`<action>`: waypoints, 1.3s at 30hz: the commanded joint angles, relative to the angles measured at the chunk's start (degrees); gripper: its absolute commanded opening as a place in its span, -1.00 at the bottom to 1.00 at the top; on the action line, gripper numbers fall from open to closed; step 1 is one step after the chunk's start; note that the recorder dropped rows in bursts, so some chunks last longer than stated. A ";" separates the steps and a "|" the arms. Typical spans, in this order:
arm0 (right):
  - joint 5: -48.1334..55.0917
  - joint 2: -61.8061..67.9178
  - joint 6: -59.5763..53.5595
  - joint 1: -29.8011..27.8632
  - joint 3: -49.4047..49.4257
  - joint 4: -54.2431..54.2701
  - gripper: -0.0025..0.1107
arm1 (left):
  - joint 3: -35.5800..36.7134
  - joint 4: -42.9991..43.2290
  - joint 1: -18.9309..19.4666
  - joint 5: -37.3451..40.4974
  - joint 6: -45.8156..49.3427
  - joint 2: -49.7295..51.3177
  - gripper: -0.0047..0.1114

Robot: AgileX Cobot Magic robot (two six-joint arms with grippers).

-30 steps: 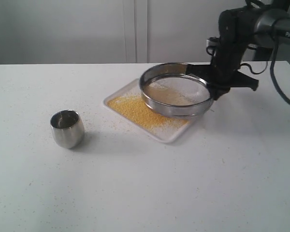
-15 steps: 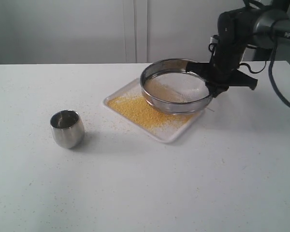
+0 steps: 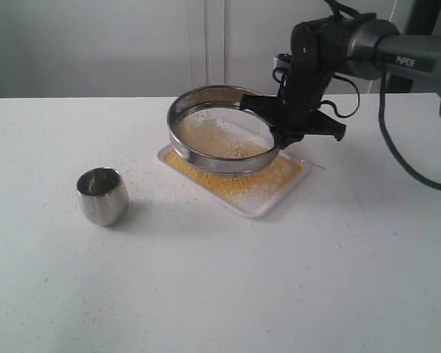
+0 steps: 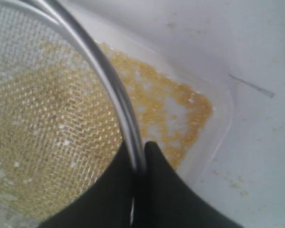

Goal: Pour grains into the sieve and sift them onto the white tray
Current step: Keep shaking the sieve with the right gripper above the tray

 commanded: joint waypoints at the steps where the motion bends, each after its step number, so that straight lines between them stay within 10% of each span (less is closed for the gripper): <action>1: 0.11 -0.22 0.76 -2.34 -0.33 3.78 -0.96 | 0.44 -0.25 -0.22 0.47 -0.10 -0.33 -0.92; 7: 5.28 -0.19 4.86 -4.04 -1.01 -7.64 -0.96 | 0.44 -0.25 -0.22 0.47 -0.10 -0.33 -0.92; 39: -1.60 -0.29 -3.79 0.96 -0.37 4.02 -0.96 | 0.44 -0.25 -0.22 0.47 -0.10 -0.33 -0.92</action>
